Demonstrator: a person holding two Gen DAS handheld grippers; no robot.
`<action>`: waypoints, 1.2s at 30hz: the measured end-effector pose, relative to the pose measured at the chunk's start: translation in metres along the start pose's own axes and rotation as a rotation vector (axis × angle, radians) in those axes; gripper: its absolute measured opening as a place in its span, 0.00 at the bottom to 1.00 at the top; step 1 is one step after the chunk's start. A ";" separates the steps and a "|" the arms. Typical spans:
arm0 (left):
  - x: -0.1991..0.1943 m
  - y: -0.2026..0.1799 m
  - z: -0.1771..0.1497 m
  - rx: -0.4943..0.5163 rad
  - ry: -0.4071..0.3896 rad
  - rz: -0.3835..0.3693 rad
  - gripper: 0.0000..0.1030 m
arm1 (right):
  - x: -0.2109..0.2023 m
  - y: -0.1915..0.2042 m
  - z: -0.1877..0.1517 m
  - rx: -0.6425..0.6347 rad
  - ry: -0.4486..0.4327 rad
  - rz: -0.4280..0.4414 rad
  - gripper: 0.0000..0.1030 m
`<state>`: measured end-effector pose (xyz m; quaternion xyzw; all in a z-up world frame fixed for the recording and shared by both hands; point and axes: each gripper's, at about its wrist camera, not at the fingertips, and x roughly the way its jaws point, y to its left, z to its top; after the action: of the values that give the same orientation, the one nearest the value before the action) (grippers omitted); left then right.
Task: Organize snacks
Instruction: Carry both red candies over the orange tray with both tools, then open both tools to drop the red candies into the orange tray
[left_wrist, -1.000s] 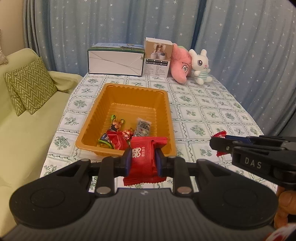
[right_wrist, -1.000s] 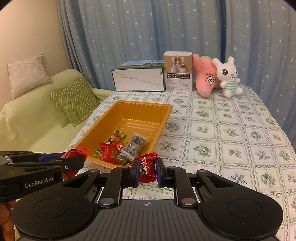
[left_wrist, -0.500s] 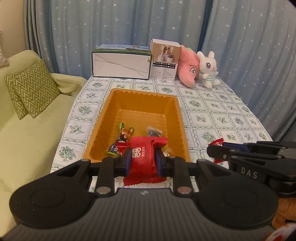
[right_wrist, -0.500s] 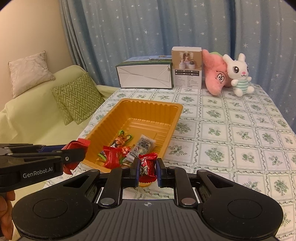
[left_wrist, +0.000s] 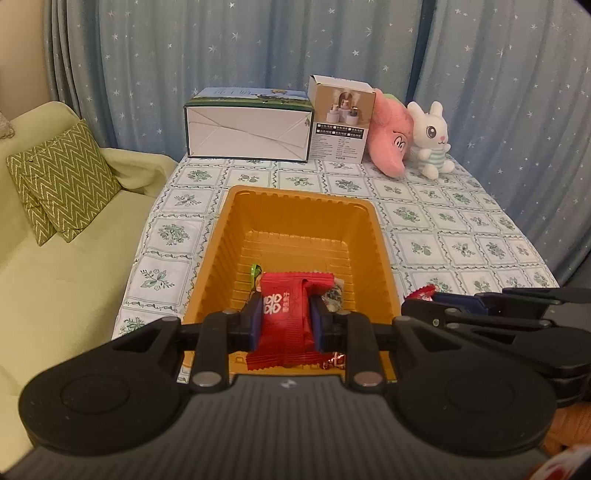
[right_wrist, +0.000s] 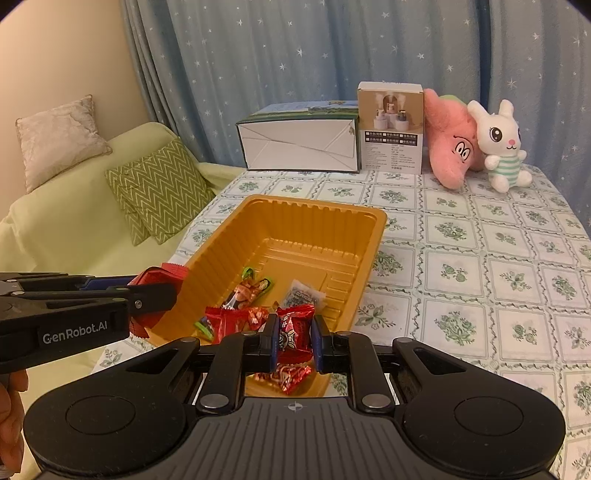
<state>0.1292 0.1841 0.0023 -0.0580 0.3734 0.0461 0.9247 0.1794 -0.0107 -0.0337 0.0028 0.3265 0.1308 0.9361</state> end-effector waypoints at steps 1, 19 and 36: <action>0.002 0.001 0.001 0.000 0.001 0.001 0.23 | 0.003 -0.001 0.001 0.001 0.001 0.001 0.17; 0.047 0.014 0.029 0.025 0.030 -0.004 0.23 | 0.043 -0.013 0.022 0.001 0.016 0.017 0.17; 0.103 0.022 0.048 0.044 0.078 -0.009 0.23 | 0.076 -0.027 0.038 -0.009 0.043 0.002 0.17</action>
<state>0.2331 0.2167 -0.0361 -0.0411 0.4098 0.0314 0.9107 0.2662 -0.0146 -0.0529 -0.0039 0.3458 0.1335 0.9288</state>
